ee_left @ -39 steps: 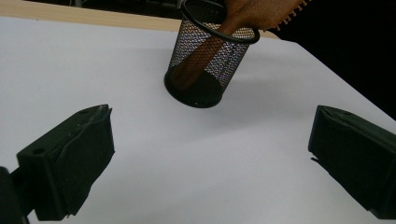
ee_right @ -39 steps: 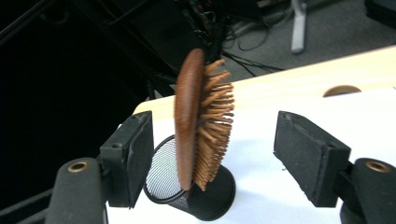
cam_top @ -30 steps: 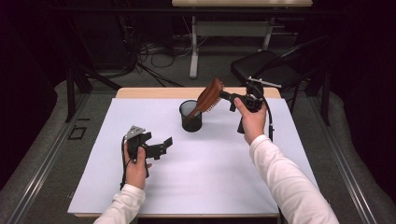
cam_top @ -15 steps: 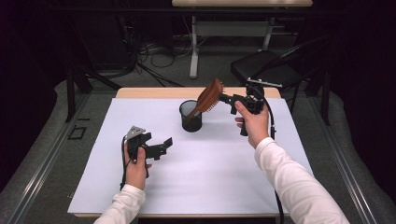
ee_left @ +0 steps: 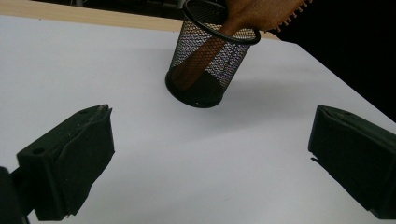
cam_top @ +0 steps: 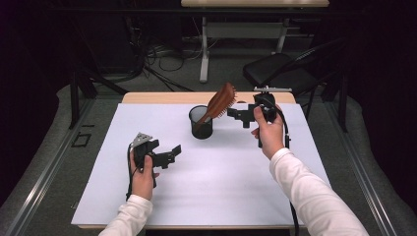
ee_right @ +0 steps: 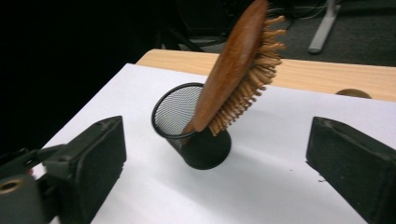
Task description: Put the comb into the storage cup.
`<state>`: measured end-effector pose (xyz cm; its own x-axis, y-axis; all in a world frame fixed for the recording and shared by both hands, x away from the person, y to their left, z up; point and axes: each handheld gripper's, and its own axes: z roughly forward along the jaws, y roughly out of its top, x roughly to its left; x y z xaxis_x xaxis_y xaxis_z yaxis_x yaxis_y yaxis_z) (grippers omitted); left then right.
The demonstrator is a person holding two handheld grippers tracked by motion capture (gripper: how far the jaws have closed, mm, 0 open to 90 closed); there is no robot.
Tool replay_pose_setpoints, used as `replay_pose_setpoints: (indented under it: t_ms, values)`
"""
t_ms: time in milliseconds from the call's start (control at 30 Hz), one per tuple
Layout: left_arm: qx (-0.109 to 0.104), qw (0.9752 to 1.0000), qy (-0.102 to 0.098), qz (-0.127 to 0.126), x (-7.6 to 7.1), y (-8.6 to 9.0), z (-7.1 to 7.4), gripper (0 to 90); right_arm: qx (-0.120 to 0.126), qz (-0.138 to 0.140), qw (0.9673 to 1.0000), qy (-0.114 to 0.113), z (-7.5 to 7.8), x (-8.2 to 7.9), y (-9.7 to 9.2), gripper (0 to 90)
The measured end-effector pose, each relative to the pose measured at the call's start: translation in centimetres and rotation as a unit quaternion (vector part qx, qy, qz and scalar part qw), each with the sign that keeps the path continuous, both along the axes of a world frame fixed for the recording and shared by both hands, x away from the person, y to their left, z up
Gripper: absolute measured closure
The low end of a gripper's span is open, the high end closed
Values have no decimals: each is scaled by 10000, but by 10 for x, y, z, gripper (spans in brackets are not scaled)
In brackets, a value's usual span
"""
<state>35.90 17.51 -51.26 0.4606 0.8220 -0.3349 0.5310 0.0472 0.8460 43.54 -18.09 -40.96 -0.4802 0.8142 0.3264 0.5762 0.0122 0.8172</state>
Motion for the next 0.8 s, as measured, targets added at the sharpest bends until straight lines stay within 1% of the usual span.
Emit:
replay_pose_setpoints:
  t_ms: [67, 133, 200, 233, 333, 400, 467, 533, 600, 667, 800]
  values:
    - [-26, 10000, -8, 10, -1, 0, 1, 4, -15, 109, 9999, -47, 0, -2, 1, 18]
    - [-31, 10000, -26, 5, -1, 1, 2, 3, -8, 214, 9998, -43, -1, -3, 1, 0]
    - [-40, 10000, -53, 2, -2, 2, 3, 3, -37, 255, 9997, -41, -1, -5, 1, 0]
    - [-42, 10000, -56, 2, -2, 2, 3, 3, -75, 277, 9996, -53, -1, -6, 1, 0]
    - [-37, 10000, -62, -13, -3, 2, 4, 3, -319, 228, 9992, -27, -2, -8, 2, 0]
    - [-56, 10000, -33, -58, -3, 3, 4, 3, -371, 234, 9990, -24, -3, -9, 1, 0]
    - [-62, 9999, 23, -114, -3, 4, 5, 3, -308, 284, 9991, -86, -4, -11, 0, 0]
    - [-59, 9998, 70, -170, -4, 4, 5, 4, -263, 294, 9992, -98, -5, -13, -2, 0]
    - [-36, 9997, 104, -207, -4, 5, 5, 4, -378, 283, 9988, -96, -5, -15, -2, 0]
    - [-29, 9997, 116, -209, -5, 6, 5, 3, -432, 276, 9986, -113, -5, -17, -3, 0]
    - [-16, 9997, 108, -240, -5, 7, 5, 3, -340, 332, 9988, -136, -6, -24, -5, 0]
